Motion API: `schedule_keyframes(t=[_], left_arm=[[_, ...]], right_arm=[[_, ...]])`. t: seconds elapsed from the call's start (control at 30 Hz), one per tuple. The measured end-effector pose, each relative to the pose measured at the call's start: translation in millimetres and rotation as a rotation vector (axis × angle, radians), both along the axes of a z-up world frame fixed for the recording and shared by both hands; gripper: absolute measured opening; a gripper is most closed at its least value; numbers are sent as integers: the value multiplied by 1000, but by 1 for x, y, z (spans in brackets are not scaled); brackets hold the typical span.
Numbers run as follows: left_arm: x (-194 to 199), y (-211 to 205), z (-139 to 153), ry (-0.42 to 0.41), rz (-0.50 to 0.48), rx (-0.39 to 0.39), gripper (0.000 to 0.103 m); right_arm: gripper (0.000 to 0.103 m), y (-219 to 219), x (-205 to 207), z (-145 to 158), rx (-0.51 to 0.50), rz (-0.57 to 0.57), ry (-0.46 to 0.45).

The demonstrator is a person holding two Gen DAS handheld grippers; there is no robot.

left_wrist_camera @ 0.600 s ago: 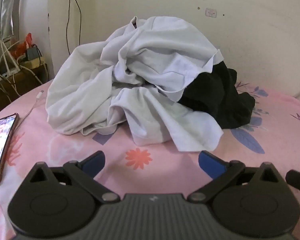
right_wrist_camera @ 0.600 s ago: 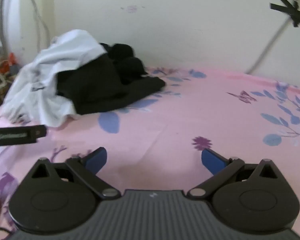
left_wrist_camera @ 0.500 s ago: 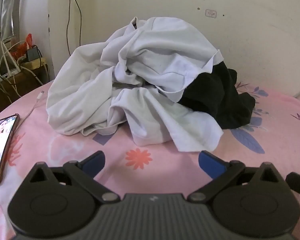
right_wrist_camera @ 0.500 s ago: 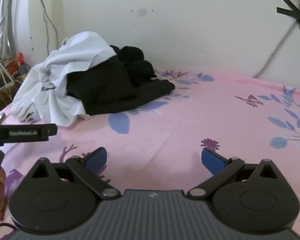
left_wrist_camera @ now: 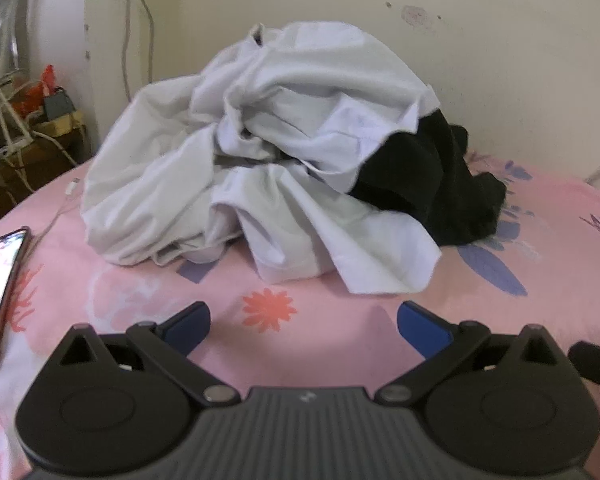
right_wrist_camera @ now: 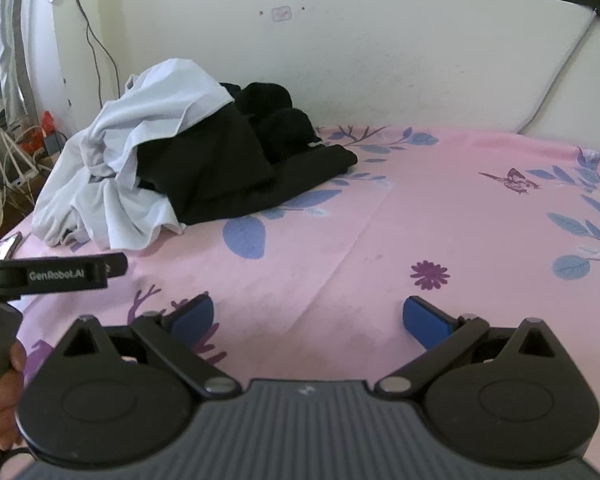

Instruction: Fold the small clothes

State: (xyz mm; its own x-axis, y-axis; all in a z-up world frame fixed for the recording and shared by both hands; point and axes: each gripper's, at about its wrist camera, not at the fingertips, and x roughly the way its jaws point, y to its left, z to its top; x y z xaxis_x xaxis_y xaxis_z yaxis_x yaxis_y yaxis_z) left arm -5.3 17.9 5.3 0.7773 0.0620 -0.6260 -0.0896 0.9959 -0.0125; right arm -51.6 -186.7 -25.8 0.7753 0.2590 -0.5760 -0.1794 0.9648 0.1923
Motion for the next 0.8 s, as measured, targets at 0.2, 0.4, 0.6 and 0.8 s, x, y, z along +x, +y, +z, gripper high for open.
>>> schedule_keyframes(t=[0.2, 0.4, 0.6, 0.8], left_arm=[[1, 0, -1, 6, -5, -15, 103], [-2, -1, -1, -8, 1, -9, 103], [-7, 1, 2, -40, 20, -5, 103], [-8, 4, 3, -44, 33, -9, 103]], right_arm=[[97, 4, 0, 0, -14, 9, 16], [97, 5, 0, 0, -13, 7, 7], [97, 4, 0, 0, -5, 8, 12], [97, 4, 0, -1, -3, 8, 14]])
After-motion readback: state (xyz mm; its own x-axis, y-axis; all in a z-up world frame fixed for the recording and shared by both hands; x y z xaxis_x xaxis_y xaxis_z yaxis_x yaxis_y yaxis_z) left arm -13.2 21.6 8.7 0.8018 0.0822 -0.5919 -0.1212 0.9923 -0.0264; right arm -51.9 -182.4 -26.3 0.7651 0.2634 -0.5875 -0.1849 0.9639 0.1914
